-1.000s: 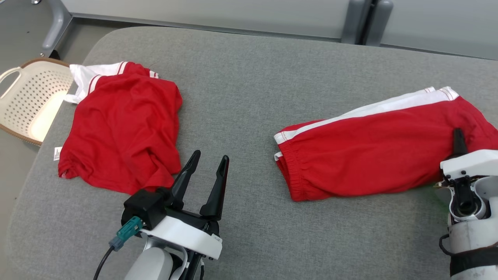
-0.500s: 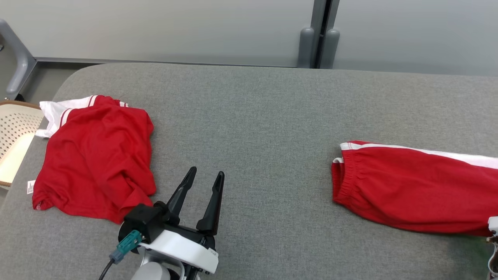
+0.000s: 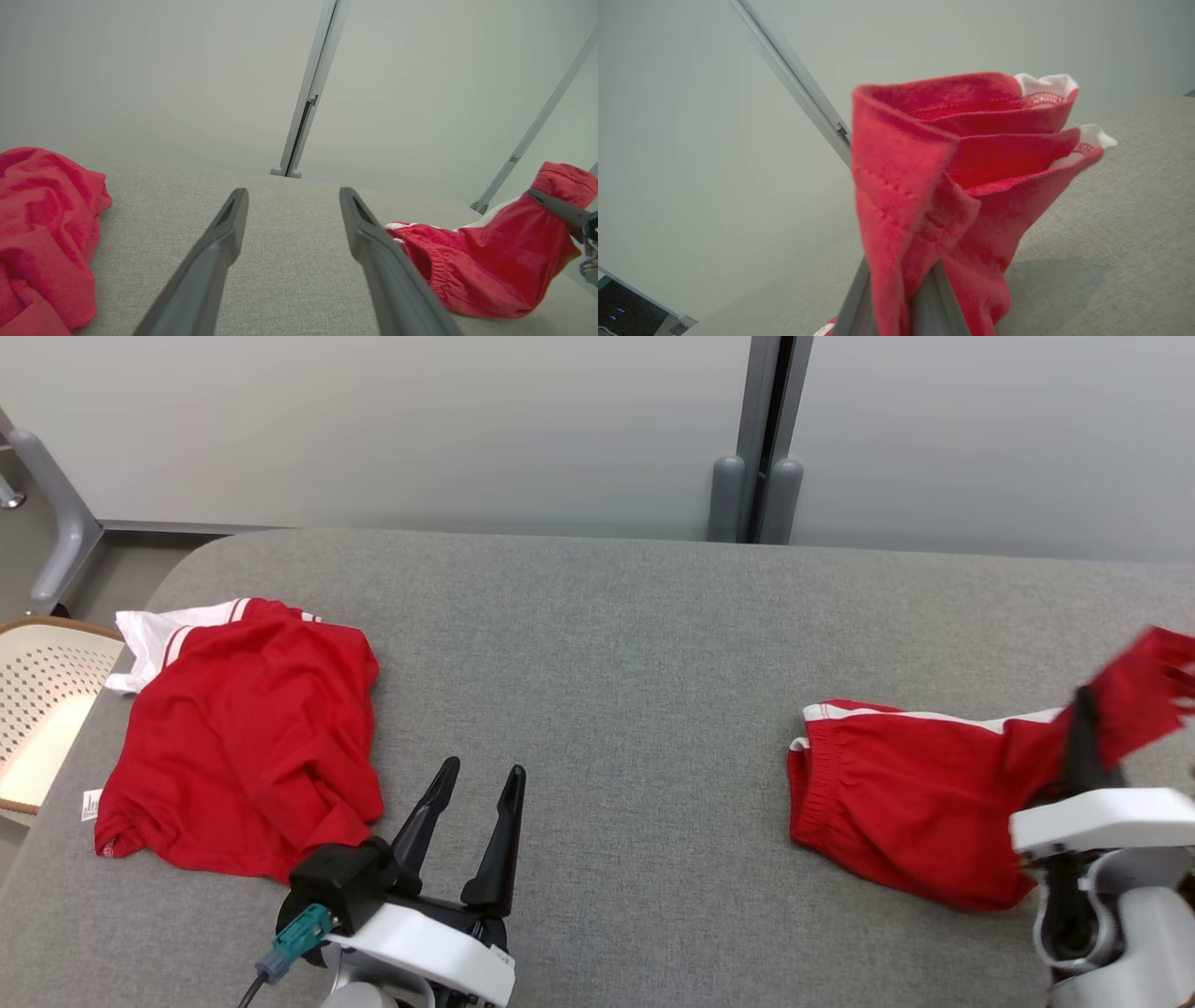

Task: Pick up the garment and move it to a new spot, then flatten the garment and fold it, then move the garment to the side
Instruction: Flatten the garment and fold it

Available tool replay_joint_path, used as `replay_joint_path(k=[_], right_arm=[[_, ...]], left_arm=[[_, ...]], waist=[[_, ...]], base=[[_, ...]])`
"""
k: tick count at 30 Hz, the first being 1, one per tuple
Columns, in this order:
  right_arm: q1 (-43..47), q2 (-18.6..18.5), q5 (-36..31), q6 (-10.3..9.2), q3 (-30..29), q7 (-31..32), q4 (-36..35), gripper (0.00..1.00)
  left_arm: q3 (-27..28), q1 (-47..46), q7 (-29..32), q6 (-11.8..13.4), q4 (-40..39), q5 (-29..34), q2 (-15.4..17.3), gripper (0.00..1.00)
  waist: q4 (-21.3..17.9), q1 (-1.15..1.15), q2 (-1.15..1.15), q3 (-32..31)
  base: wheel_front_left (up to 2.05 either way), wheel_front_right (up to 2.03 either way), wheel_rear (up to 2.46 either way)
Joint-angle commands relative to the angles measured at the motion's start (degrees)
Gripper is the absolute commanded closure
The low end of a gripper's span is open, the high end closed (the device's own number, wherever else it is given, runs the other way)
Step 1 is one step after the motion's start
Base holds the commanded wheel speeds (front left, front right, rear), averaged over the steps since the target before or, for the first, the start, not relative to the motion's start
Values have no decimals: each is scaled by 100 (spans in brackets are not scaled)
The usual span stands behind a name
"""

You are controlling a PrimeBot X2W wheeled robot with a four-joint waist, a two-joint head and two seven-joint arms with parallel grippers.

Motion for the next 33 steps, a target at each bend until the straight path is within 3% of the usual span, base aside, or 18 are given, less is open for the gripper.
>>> replay_joint_path(k=[1,10,18,19,20,27,33], right_arm=[[135,-41,84,3,240,-46,-103,100],[635,-707,581,2,2607,85,-639,100],[489,-1007,734,2,3449,0,-259,100],[465,-1006,736,2,3496,-53,-197,70],[432,-1004,725,2,3552,-83,-136,0],[291,-930,918,2,4089,-203,0,0],[247,-881,1132,2,4512,69,254,0]], left_arm=[[29,80,-8,18,16,-27,22,0],[77,176,-9,63,24,-72,21,0],[86,194,-8,53,41,-91,21,0],[84,190,-8,55,41,-97,21,0],[77,182,-8,58,40,-107,21,0],[49,142,-9,77,10,-146,22,0],[48,114,-9,83,0,-165,21,0]], waist=[[23,0,0,-64],[148,0,0,-167],[227,0,0,-150],[234,0,0,-146],[242,0,0,-142],[276,0,0,-90],[276,0,0,-26]], base=[[0,0,0],[0,0,0],[0,0,0],[0,0,0],[0,0,0],[0,0,0],[0,0,0]])
